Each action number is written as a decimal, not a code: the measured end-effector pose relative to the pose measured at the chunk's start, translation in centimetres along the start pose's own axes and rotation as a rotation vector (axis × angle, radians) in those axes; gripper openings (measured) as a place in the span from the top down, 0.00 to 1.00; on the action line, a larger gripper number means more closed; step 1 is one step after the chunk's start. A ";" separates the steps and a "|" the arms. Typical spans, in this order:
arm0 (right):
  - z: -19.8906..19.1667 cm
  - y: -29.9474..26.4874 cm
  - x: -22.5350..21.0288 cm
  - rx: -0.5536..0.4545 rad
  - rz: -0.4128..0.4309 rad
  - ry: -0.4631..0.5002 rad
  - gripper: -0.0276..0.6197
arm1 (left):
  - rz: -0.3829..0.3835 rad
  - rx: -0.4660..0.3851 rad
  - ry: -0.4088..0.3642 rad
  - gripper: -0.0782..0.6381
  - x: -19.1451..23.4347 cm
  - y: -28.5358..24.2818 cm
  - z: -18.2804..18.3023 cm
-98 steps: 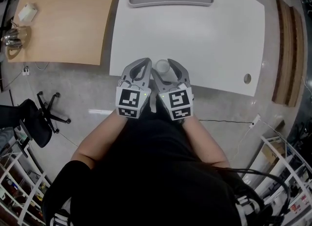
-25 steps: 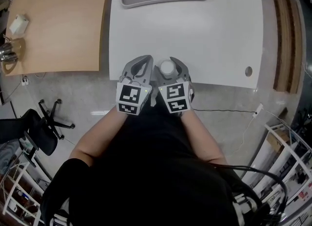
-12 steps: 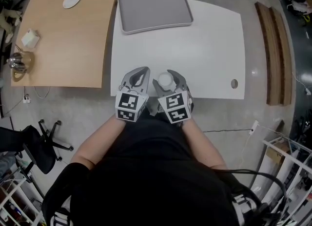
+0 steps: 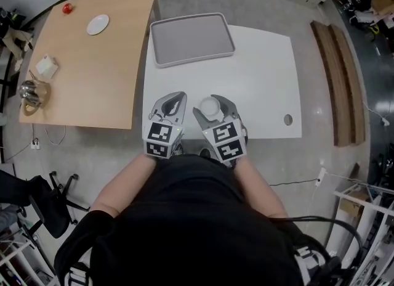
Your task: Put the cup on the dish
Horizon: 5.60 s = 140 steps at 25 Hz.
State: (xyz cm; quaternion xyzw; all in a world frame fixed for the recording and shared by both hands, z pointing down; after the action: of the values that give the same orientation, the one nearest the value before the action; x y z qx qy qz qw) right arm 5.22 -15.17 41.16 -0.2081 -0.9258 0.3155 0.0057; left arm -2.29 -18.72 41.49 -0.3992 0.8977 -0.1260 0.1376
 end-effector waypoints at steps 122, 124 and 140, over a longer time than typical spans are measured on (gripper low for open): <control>12.3 -36.0 -23.4 0.071 0.006 -0.021 0.58 | 0.177 0.101 0.141 0.88 24.7 -33.7 -7.6; 11.7 -36.9 -23.6 0.081 0.004 -0.021 0.58 | 0.179 0.116 0.151 0.88 24.6 -34.0 -8.4; 9.2 -40.6 -24.2 0.120 -0.016 -0.036 0.58 | 0.168 0.124 0.166 0.88 24.5 -35.2 -9.5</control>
State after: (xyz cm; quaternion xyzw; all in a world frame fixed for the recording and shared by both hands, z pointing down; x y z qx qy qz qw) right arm 10.53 -58.88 60.54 -0.1942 -0.9068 0.3740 0.0042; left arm 2.65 -58.87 58.53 -0.3013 0.9269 -0.2017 0.0972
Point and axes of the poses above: the fingertips, and each gripper's own axes: y backward along the fingers, x to its left, z out of its top, the point moved 3 cm from there along y, backward along the fingers, and after that the axes turned 12 degrees about -y, right-handed, at the moved point
